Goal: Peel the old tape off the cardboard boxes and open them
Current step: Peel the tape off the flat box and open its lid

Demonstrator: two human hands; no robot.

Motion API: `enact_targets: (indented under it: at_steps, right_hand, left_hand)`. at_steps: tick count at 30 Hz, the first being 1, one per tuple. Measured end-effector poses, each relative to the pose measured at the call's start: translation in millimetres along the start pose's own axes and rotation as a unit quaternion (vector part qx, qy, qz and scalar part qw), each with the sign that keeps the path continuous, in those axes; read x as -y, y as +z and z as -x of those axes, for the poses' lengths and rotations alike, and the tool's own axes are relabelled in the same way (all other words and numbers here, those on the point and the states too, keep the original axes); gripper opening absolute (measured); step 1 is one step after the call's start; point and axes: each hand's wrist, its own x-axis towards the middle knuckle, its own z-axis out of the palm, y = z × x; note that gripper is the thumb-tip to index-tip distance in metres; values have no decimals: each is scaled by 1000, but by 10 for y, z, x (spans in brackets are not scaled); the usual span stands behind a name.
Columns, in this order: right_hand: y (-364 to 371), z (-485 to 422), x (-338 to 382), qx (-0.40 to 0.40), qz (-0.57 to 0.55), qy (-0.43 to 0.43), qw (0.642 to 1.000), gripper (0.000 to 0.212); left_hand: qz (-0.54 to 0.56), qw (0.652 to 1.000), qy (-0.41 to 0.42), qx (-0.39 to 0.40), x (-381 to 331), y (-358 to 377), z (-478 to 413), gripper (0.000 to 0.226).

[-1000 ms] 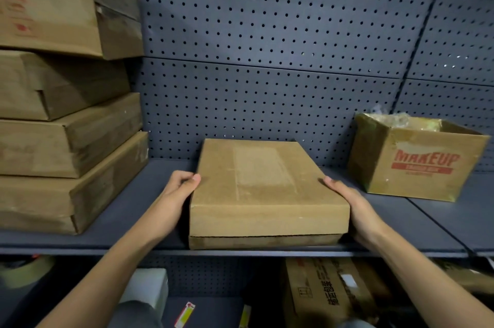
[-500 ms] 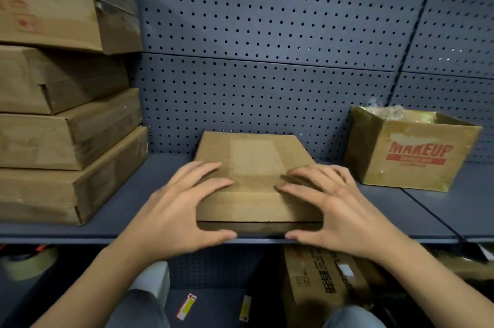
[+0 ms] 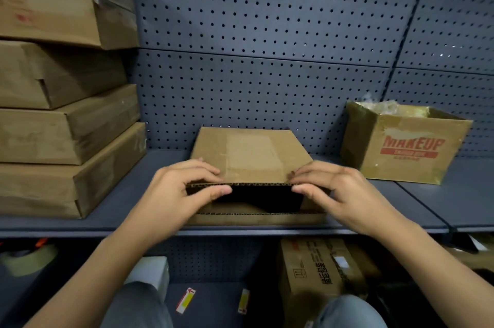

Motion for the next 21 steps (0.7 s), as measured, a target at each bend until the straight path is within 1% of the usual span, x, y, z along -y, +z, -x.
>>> enact_targets:
  at_steps: [4, 6, 8, 9, 11, 13, 14, 16, 18, 21]
  right_hand:
    - [59, -66, -30, -60, -44, 27, 997, 46]
    - [89, -32, -45, -102, -96, 43, 989, 46]
    - [136, 25, -59, -151, -124, 50, 979, 45]
    - [165, 49, -54, -170, -130, 55, 975, 44]
    - [221, 68, -25, -202, -142, 63, 967, 40]
    - [252, 57, 22, -222, -160, 80, 958, 38]
    - [257, 46, 41, -227, -166, 90, 955, 38]
    - [264, 28, 63, -234, -165, 105, 952, 39]
    - [266, 13, 67, -253, -162, 116, 947, 38]
    - [286, 38, 90, -275, -167, 142, 936, 39]
  left_hand:
    - [71, 994, -67, -41, -84, 4, -72, 41]
    - [75, 989, -110, -67, -54, 21, -33, 41]
    - [64, 986, -120, -97, -24, 74, 38, 41]
    - [72, 983, -122, -115, -28, 111, 72, 49]
    - [107, 973, -134, -158, -62, 189, 123, 74]
    - [122, 960, -163, -191, -65, 279, 154, 95]
    - [119, 958, -182, -188, -65, 323, 164, 105]
    - [112, 958, -213, -154, -88, 375, 192, 121]
    - [101, 961, -226, -123, -102, 363, 209, 136]
    - [98, 965, -237, -62, -139, 315, 262, 148]
